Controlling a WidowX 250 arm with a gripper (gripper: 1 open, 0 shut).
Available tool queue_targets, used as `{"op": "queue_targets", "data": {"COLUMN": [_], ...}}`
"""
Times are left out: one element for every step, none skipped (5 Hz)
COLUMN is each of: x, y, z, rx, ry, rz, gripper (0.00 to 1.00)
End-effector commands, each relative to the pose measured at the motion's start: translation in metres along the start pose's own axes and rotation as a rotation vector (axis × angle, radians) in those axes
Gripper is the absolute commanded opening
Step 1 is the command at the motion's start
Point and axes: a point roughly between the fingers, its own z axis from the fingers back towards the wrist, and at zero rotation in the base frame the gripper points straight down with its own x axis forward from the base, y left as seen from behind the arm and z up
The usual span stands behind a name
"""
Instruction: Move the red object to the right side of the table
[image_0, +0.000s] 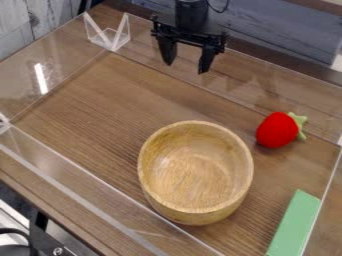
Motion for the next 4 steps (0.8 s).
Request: {"op": "queue_targets", "data": {"x": [0.0073,0.0059,0.0062,0.0068], "y": [0.0007,0.0003,0.0005,0.0008], "z": [0.0185,0.0196,0.0231,0.0271], "rx": [-0.005,-0.006,-0.01,-0.012], "ry": [-0.06,-0.06,-0.065,-0.073], "rz": [0.001,-0.003,0.0,0.006], "gripper": [1.0,1.0,1.0,1.0]}}
